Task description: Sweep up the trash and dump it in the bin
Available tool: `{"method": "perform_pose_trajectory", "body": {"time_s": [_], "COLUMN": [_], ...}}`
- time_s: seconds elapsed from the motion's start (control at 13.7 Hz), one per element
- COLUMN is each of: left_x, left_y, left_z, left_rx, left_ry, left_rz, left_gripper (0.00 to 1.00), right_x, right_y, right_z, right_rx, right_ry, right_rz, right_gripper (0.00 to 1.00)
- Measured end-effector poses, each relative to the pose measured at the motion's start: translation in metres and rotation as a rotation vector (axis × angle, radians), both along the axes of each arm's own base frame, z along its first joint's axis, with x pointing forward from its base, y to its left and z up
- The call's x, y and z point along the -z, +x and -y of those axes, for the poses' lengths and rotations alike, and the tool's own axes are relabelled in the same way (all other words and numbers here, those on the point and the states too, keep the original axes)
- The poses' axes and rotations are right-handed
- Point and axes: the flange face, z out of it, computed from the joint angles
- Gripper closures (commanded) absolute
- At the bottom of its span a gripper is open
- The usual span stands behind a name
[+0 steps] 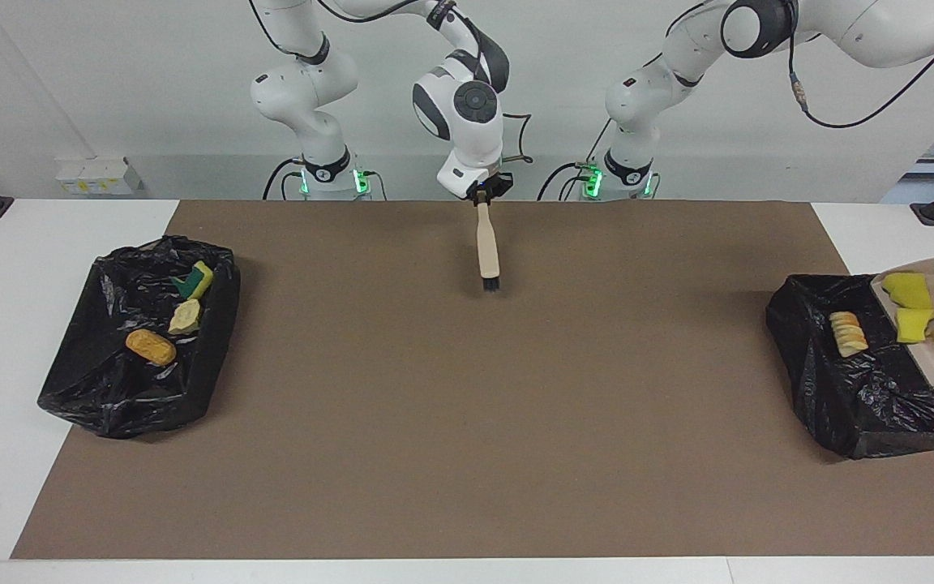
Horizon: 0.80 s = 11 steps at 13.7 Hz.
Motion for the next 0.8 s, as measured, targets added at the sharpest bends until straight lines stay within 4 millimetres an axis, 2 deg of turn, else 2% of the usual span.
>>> {"method": "perform_pose_trajectory", "body": {"time_s": [0.22, 0.29, 0.37, 0.58, 0.73, 0.8], "left_x": [-0.004, -0.005, -0.008, -0.034, -0.054, -0.056], "left_y": [0.001, 0.001, 0.001, -0.001, -0.009, -0.011], "left_z": [0.000, 0.000, 0.000, 0.008, 0.021, 0.032], "left_rx": [-0.004, -0.001, 0.001, 0.005, -0.023, -0.050], "left_ry": [0.055, 0.068, 0.077, 0.099, 0.097, 0.077], "left_rz": [-0.003, -0.006, -0.005, 0.027, 0.026, 0.022], "left_gripper": [1.00, 1.00, 1.00, 1.00, 1.00, 1.00], "right_x": [0.021, 0.021, 0.020, 0.007, -0.020, -0.037], "right_y": [-0.001, 0.000, 0.002, 0.010, 0.035, 0.053], "right_z": [-0.008, -0.008, -0.009, -0.013, -0.007, 0.002], "right_rx": [-0.008, -0.007, -0.007, -0.014, 0.008, 0.028], "right_ry": [-0.014, -0.014, -0.012, -0.002, 0.003, 0.002], "right_rz": [-0.021, -0.022, -0.021, -0.003, 0.000, 0.002], "right_gripper": [1.00, 0.86, 0.01, 0.00, 0.00, 0.00]}}
